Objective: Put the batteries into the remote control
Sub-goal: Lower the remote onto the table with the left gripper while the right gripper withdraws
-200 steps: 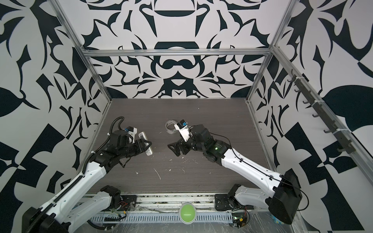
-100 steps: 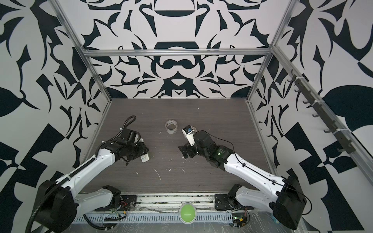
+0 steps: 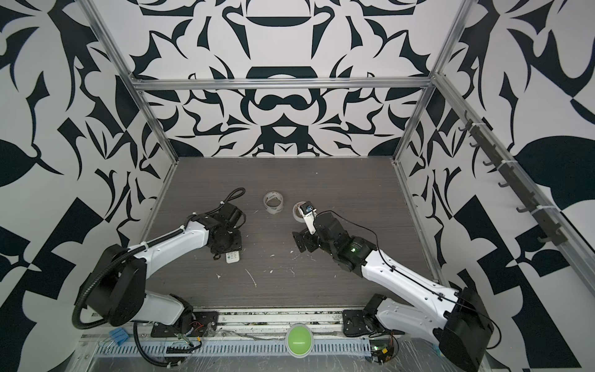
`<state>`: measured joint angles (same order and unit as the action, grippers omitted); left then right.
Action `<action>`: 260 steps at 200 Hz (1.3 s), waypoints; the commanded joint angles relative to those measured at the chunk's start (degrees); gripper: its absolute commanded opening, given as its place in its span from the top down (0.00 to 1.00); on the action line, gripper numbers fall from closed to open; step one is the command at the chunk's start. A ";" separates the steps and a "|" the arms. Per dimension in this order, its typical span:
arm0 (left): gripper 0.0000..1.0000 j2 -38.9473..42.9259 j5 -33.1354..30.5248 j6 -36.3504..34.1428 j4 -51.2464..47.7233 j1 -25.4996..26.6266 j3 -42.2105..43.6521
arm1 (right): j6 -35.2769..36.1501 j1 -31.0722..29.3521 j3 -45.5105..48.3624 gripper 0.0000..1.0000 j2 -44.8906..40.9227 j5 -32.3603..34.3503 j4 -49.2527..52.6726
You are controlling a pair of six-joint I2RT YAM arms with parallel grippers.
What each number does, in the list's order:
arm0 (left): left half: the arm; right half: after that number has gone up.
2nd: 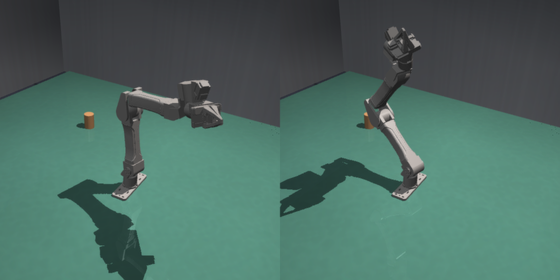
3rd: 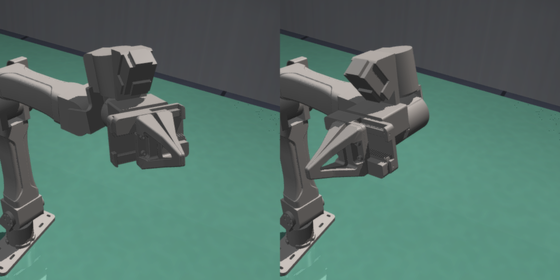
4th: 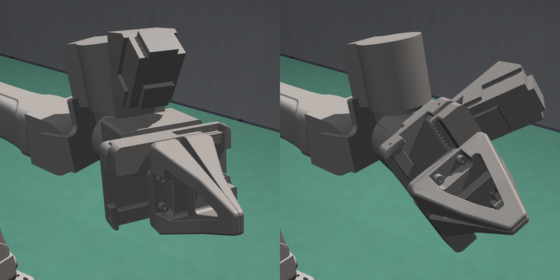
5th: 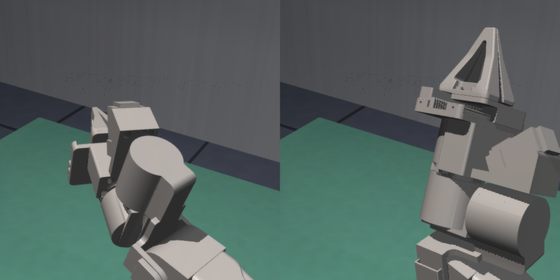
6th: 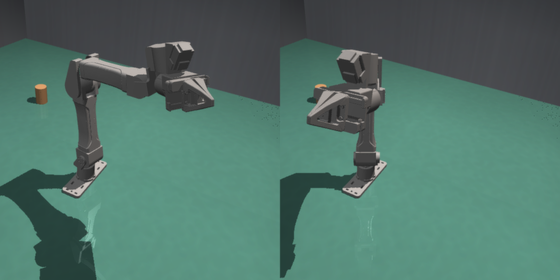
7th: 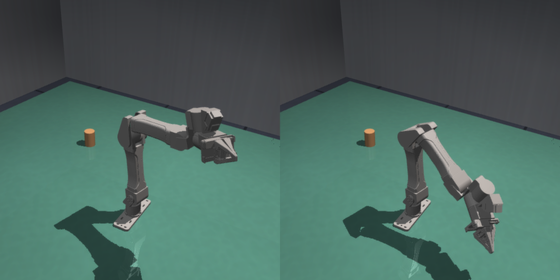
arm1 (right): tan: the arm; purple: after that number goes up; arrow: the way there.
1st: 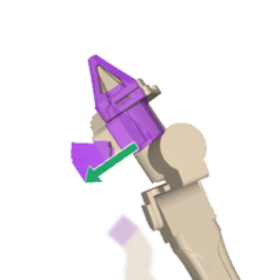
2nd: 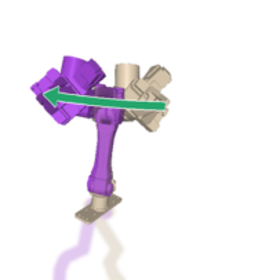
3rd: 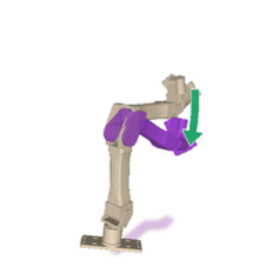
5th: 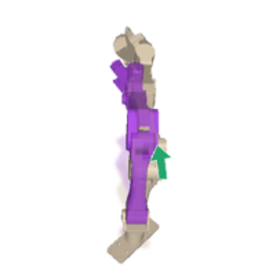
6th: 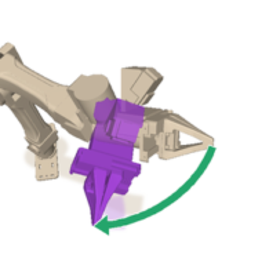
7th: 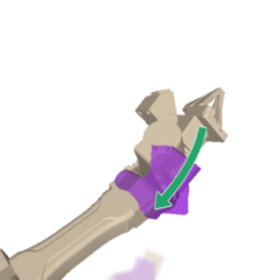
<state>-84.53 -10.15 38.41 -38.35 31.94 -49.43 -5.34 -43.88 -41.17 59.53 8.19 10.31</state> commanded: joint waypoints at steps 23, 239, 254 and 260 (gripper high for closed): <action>0.80 -4.20 -2.19 -1.06 -1.39 1.69 -2.10 | 0.59 1.16 0.74 0.01 -1.30 2.36 -3.00; 0.00 12.00 -18.80 -2.43 11.63 2.42 4.70 | 4.19 8.24 12.92 0.01 -8.68 38.15 -20.45; 0.01 16.71 -27.71 -3.22 13.65 1.28 6.10 | 7.62 9.44 16.59 0.01 -7.92 41.09 -28.19; 0.01 18.08 -31.11 -3.30 14.52 0.43 6.78 | 9.21 10.43 17.83 0.01 -7.36 39.93 -30.56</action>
<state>-71.55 -24.95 36.49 -28.03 34.22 -44.77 -1.23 -35.48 -27.11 51.70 38.87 -5.63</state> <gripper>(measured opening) 0.993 0.993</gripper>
